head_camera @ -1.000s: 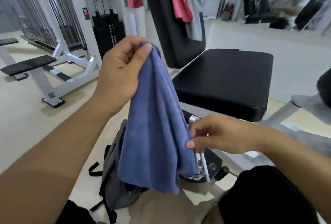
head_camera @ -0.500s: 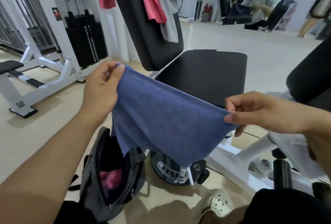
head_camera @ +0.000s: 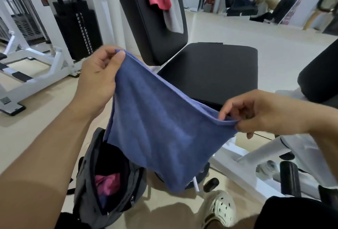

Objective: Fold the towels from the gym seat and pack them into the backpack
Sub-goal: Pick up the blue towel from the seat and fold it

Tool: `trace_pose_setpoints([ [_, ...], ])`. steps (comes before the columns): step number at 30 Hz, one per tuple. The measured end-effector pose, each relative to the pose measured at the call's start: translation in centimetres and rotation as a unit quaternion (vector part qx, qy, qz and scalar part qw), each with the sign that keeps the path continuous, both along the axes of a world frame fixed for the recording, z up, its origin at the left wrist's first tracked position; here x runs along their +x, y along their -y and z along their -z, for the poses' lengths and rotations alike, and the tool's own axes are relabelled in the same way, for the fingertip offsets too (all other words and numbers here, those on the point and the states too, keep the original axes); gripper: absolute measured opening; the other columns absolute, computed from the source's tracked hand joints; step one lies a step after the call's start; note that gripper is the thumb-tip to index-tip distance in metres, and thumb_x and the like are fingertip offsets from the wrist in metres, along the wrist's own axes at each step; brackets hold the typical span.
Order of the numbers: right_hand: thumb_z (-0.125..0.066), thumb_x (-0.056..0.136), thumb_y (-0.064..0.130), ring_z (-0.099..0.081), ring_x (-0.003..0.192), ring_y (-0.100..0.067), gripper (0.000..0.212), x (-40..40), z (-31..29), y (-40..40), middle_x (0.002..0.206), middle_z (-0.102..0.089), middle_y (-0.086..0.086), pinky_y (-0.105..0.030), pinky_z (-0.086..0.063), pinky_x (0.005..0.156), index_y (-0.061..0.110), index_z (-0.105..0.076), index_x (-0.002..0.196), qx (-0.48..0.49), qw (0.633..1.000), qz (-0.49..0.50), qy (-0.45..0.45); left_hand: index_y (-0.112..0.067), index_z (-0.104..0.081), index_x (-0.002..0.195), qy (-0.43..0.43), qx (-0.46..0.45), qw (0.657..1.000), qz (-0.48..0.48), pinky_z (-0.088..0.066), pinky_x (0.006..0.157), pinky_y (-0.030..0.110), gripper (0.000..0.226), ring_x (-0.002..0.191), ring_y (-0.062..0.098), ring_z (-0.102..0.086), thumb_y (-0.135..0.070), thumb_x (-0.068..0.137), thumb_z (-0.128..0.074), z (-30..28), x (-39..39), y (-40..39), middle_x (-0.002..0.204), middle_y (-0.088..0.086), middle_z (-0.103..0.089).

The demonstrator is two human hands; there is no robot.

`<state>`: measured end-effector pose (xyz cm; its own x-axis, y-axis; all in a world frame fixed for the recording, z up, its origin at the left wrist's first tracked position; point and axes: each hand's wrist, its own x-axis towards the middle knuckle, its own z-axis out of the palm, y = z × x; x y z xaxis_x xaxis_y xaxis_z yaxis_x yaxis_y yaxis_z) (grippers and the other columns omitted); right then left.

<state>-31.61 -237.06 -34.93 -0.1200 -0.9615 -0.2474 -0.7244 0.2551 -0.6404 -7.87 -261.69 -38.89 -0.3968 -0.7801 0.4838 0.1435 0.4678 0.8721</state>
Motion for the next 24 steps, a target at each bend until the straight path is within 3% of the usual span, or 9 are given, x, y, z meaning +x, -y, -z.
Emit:
trace_pose_setpoints([
  [2, -0.071, 0.088, 0.010, -0.055, 0.058, -0.007, 0.027, 1.5, 1.8, 0.4, 0.067, -0.062, 0.006, -0.021, -0.053, 0.063, 0.036, -0.073, 0.083, 0.020, 0.994, -0.022, -0.103, -0.029, -0.065, 0.093, -0.032, 0.012, 0.999, -0.026, -0.050, 0.074, 0.016, 0.019, 0.075, -0.003, -0.062, -0.020, 0.105, -0.053, 0.1, 0.2, 0.9, 0.076, -0.020, -0.071],
  [4, -0.072, 0.091, 0.031, -0.059, 0.069, -0.004, 0.008, 2.9, 3.5, 0.4, 0.075, -0.066, 0.015, -0.017, -0.048, 0.064, 0.036, -0.071, 0.084, 0.042, 0.986, -0.038, -0.158, -0.033, -0.067, 0.092, -0.034, 0.024, 0.998, -0.037, -0.050, 0.075, 0.019, 0.019, 0.075, -0.001, -0.062, -0.023, 0.103, -0.055, 0.6, 0.8, 1.8, 0.076, -0.019, -0.070],
  [8, -0.062, 0.089, 0.056, -0.062, 0.072, -0.005, 0.029, 4.1, 4.5, 0.2, 0.081, -0.072, 0.018, -0.021, -0.048, 0.065, 0.031, -0.074, 0.078, 0.006, 0.991, 0.015, -0.132, -0.039, -0.070, 0.088, 0.025, 0.045, 0.998, -0.045, -0.049, 0.077, 0.026, 0.020, 0.078, 0.004, -0.061, -0.031, 0.101, -0.059, 2.5, 2.0, 3.5, 0.078, -0.015, -0.068],
  [13, -0.085, 0.069, 0.031, -0.071, 0.062, -0.029, 0.024, 3.0, 2.4, 0.1, 0.070, -0.076, -0.006, -0.040, -0.058, 0.063, 0.014, -0.069, 0.062, -0.206, 0.962, 0.180, 0.001, -0.038, -0.072, 0.089, 0.054, 0.062, 0.995, -0.049, -0.048, 0.083, 0.032, 0.017, 0.082, 0.006, -0.062, -0.034, 0.100, -0.060, 3.3, 3.9, 4.5, 0.082, -0.015, -0.071],
  [16, -0.077, 0.083, 0.005, -0.069, 0.062, -0.019, 0.018, 1.4, 0.7, 0.9, 0.074, -0.071, -0.010, -0.029, -0.063, 0.064, 0.011, -0.062, 0.076, -0.317, 0.919, 0.231, 0.047, -0.032, -0.072, 0.087, 0.063, 0.056, 0.996, -0.039, -0.049, 0.069, 0.029, 0.020, 0.074, 0.004, -0.060, -0.025, 0.101, -0.061, 3.0, 4.1, 4.1, 0.078, -0.016, -0.070],
  [18, -0.068, 0.092, 0.001, -0.065, 0.067, -0.012, 0.030, -0.4, -0.8, 1.8, 0.079, -0.063, 0.001, -0.024, -0.062, 0.066, 0.029, -0.059, 0.085, -0.355, 0.902, 0.246, 0.009, -0.033, -0.073, 0.082, 0.048, 0.061, 0.997, -0.013, -0.048, 0.056, 0.027, 0.025, 0.066, 0.006, -0.057, -0.021, 0.101, -0.062, 2.5, 3.5, 3.5, 0.071, -0.015, -0.067],
  [20, -0.065, 0.098, 0.011, -0.063, 0.073, -0.019, 0.032, -2.4, -2.3, 3.0, 0.079, -0.061, 0.016, -0.036, -0.061, 0.070, 0.040, -0.055, 0.089, -0.386, 0.880, 0.272, -0.056, -0.032, -0.073, 0.080, 0.029, 0.077, 0.997, 0.005, -0.042, 0.045, 0.022, 0.027, 0.059, 0.006, -0.054, -0.017, 0.100, -0.063, 2.0, 2.3, 3.0, 0.064, -0.013, -0.065],
  [21, -0.064, 0.099, 0.017, -0.061, 0.074, -0.024, 0.026, -3.4, -2.8, 3.9, 0.080, -0.060, 0.018, -0.040, -0.058, 0.070, 0.040, -0.054, 0.093, -0.396, 0.867, 0.293, -0.083, -0.029, -0.072, 0.082, 0.027, 0.085, 0.996, 0.008, -0.039, 0.042, 0.021, 0.023, 0.058, 0.007, -0.054, -0.016, 0.099, -0.064, 1.8, 1.5, 3.0, 0.064, -0.012, -0.065],
  [24, -0.064, 0.098, 0.020, -0.055, 0.076, -0.022, 0.014, -6.5, -2.4, 7.6, 0.085, -0.057, 0.012, -0.030, -0.045, 0.063, 0.030, -0.055, 0.104, -0.368, 0.861, 0.332, -0.113, -0.015, -0.068, 0.092, 0.054, 0.125, 0.991, 0.005, -0.041, 0.039, 0.023, 0.009, 0.063, 0.016, -0.060, -0.017, 0.100, -0.063, 2.2, -1.1, 3.4, 0.076, -0.002, -0.069],
])
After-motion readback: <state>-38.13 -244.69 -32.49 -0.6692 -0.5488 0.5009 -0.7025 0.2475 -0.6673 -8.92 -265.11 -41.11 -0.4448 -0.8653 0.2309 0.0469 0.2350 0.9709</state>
